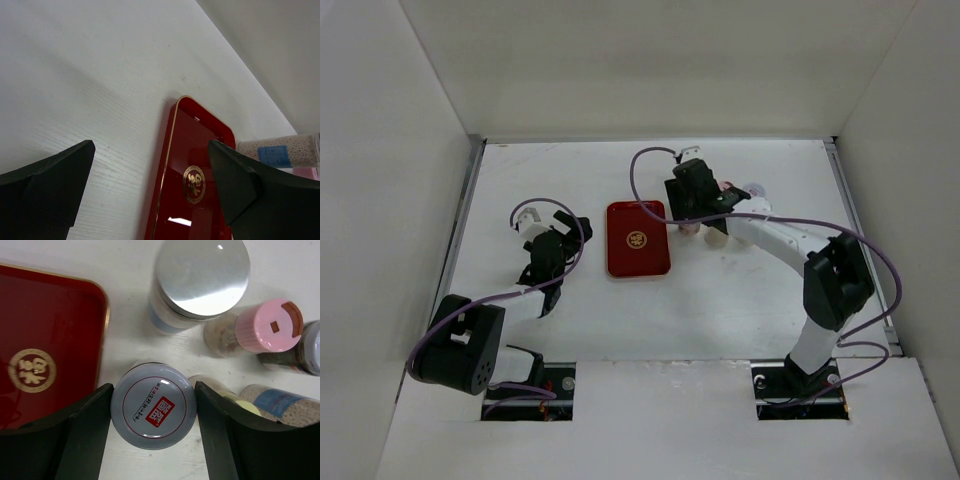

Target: Organize the condiment bottles

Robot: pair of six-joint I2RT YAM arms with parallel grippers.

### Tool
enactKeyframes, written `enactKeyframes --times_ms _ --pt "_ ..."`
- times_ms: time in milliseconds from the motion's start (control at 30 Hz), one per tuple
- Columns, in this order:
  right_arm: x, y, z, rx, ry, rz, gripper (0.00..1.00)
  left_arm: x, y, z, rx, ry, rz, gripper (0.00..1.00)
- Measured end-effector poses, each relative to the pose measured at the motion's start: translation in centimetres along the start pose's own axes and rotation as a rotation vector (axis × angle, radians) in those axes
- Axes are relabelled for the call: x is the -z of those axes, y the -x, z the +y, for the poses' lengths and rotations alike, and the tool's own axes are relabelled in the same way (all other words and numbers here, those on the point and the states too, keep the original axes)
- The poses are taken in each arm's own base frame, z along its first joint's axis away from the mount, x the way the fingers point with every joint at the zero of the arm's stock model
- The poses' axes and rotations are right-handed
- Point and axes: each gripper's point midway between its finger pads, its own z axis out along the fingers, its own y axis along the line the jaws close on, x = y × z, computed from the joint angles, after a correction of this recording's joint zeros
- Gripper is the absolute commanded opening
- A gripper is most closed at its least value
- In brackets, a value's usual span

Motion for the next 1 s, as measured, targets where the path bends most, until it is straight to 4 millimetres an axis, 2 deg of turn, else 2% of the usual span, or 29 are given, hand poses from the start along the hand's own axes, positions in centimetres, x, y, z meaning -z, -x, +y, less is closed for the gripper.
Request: enactKeyframes --times_ms 133,267,400,500,667,767,833,933,1000 --pt "1.8 2.5 3.1 0.024 0.055 -0.068 0.50 0.0 0.0 0.0 0.000 0.000 0.000 1.00" --pt "2.5 5.3 8.1 0.043 0.136 -0.132 0.50 0.0 0.0 0.0 0.003 0.001 -0.001 1.00" --pt "1.0 6.4 12.9 0.058 0.205 -0.166 0.50 -0.1 0.5 0.5 0.025 0.014 -0.012 1.00" --pt "-1.0 5.5 15.6 0.072 0.236 -0.161 0.51 -0.2 0.6 0.9 0.042 0.023 -0.013 1.00" --pt "-4.3 4.2 17.4 0.090 0.234 -0.130 0.53 -0.1 0.5 1.1 0.056 0.026 -0.007 1.00" --pt "-4.9 5.0 17.9 0.076 0.234 -0.155 0.56 -0.1 0.5 1.0 0.059 0.023 -0.004 1.00" --pt "-4.9 5.4 18.1 0.071 0.236 -0.166 0.62 -0.1 0.5 1.0 0.060 0.022 -0.003 1.00" --pt "-5.3 5.5 18.3 0.064 0.234 -0.180 0.78 -0.1 0.4 1.0 0.060 0.022 -0.001 1.00" --pt "-5.4 5.5 18.4 0.062 0.227 -0.184 0.82 -0.1 0.4 1.0 0.060 0.023 0.000 1.00"
